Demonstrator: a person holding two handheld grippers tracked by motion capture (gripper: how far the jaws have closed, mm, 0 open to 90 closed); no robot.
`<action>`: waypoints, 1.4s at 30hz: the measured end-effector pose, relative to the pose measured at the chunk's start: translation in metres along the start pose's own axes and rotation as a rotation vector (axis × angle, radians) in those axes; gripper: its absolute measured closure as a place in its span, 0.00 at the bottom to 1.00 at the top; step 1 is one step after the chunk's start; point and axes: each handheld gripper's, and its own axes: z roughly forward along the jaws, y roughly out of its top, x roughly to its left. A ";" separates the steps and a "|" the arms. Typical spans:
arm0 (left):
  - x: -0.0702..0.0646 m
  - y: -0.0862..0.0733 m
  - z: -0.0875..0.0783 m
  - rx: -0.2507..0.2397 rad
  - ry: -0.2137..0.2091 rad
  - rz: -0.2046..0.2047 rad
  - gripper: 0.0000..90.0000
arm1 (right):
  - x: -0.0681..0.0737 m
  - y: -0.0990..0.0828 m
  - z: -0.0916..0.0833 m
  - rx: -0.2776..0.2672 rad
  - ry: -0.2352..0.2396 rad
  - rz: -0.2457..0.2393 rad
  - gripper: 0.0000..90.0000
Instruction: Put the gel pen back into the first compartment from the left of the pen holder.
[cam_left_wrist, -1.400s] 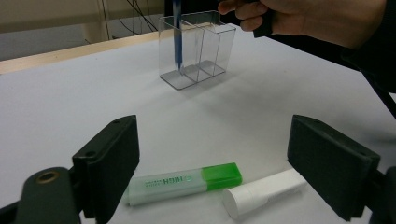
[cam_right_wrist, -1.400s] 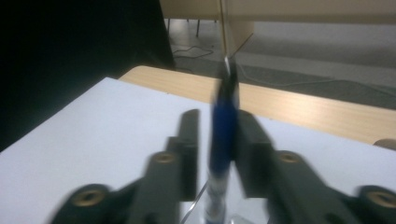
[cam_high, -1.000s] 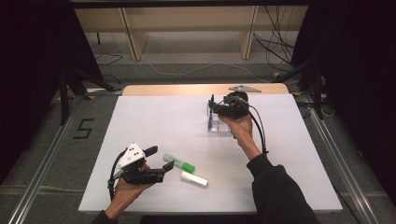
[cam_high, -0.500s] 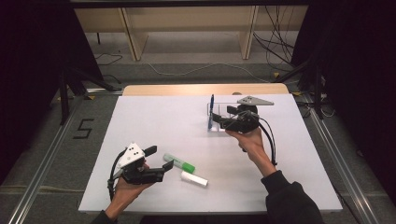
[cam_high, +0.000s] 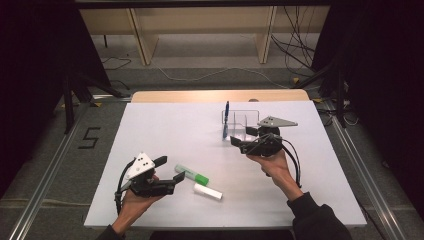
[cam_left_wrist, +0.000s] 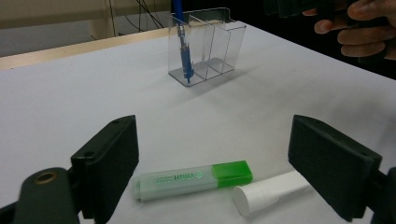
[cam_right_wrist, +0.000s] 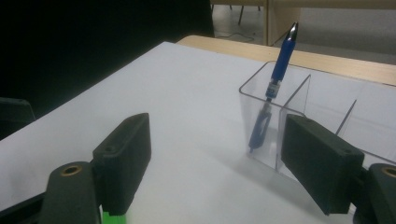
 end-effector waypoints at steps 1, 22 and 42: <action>0.000 0.000 0.000 -0.001 0.000 -0.001 0.17 | 0.000 -0.001 -0.001 -0.001 0.002 -0.001 0.28; 0.007 0.015 0.013 0.125 -0.023 0.072 0.17 | 0.007 -0.026 -0.022 0.009 0.043 -0.012 0.28; 0.015 0.039 0.042 0.322 -0.033 0.236 0.18 | 0.012 -0.052 -0.053 -0.010 0.064 -0.027 0.27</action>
